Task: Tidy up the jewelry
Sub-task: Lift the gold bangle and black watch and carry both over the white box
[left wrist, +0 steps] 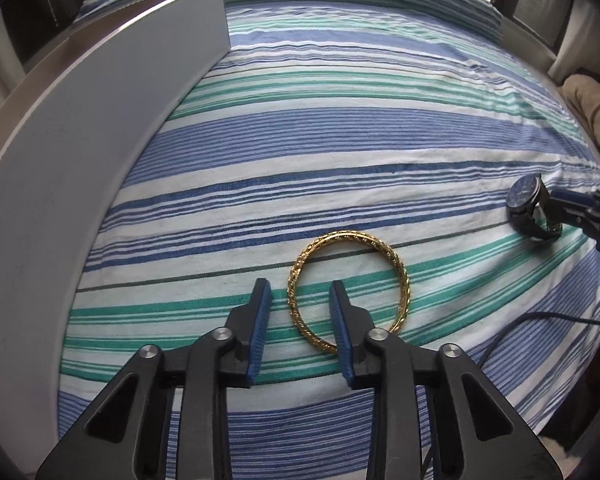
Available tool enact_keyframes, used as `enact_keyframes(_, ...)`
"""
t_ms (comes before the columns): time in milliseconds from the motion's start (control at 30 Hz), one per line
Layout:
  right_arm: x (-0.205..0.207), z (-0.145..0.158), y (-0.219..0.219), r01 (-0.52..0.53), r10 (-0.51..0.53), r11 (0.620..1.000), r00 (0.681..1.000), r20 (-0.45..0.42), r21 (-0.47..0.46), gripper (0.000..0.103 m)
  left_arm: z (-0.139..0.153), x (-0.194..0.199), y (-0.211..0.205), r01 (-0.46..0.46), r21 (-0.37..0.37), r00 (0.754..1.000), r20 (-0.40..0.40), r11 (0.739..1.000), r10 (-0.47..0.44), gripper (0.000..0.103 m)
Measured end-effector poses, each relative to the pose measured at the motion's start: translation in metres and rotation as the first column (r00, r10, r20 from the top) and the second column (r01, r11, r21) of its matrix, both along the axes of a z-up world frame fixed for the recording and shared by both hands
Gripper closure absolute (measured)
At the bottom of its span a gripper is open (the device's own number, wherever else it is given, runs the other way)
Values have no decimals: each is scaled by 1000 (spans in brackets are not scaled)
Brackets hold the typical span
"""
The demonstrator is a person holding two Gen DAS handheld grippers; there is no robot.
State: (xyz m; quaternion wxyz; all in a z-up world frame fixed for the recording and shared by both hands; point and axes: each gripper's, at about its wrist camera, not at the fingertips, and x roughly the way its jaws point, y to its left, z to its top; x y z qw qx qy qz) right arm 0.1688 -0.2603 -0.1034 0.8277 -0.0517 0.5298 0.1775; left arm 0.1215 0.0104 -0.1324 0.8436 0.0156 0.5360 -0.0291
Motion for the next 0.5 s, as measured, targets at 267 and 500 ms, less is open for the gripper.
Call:
enact_keyframes(267,0,4,9,-16,17,999,1000,-20,49,97,20,-8,20,-38,-126,999,-4,991,38,101)
enact_keyframes(500,-17,44,40,-92,93,988,996,2,127,97,91,-31,70,-117,-216,988,76,969,136,101)
